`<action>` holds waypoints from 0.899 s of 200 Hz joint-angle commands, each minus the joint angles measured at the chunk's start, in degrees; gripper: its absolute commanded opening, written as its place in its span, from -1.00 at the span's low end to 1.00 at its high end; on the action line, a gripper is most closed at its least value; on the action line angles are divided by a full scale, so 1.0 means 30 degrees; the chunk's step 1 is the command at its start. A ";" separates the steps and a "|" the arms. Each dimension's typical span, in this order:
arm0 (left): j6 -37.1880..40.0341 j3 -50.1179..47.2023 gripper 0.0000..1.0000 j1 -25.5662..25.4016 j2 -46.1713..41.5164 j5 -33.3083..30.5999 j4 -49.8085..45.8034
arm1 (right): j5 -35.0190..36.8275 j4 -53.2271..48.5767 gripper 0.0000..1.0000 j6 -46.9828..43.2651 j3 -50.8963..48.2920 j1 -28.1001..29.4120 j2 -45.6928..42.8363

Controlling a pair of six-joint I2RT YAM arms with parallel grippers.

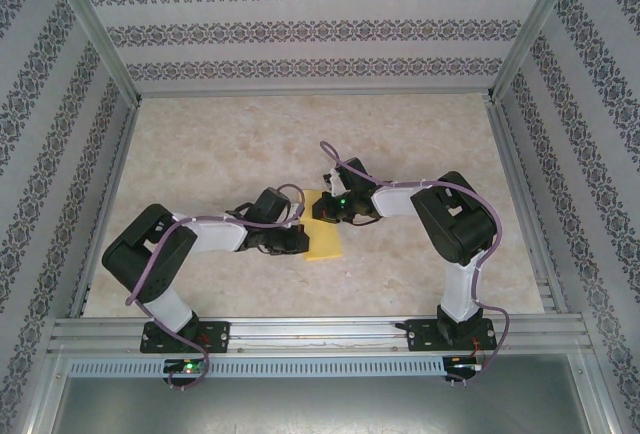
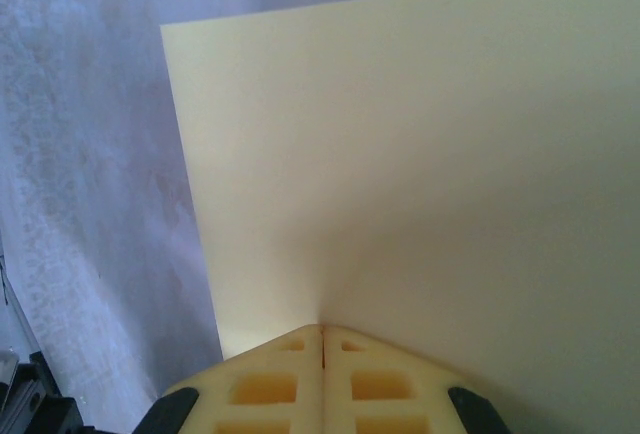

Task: Fold a paper plane with a square sheet of paper (fold left side to right side)
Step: First fold the square sheet of paper in half at the center of the table.

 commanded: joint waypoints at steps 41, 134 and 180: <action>0.0007 -0.1354 -1.00 -0.1102 -0.0908 -0.0028 -0.2563 | 0.1711 -0.2331 -1.00 -0.0521 -0.1015 -0.0044 0.1386; -0.0133 -0.0981 -1.00 -0.1228 -0.2961 -0.0158 -0.3698 | 0.1557 -0.2287 -1.00 -0.0660 -0.1073 0.0016 0.1197; 0.0201 0.0357 -1.00 0.0598 -0.3841 -0.0214 -0.3971 | 0.1579 -0.2199 -1.00 -0.0616 -0.1109 0.0075 0.1034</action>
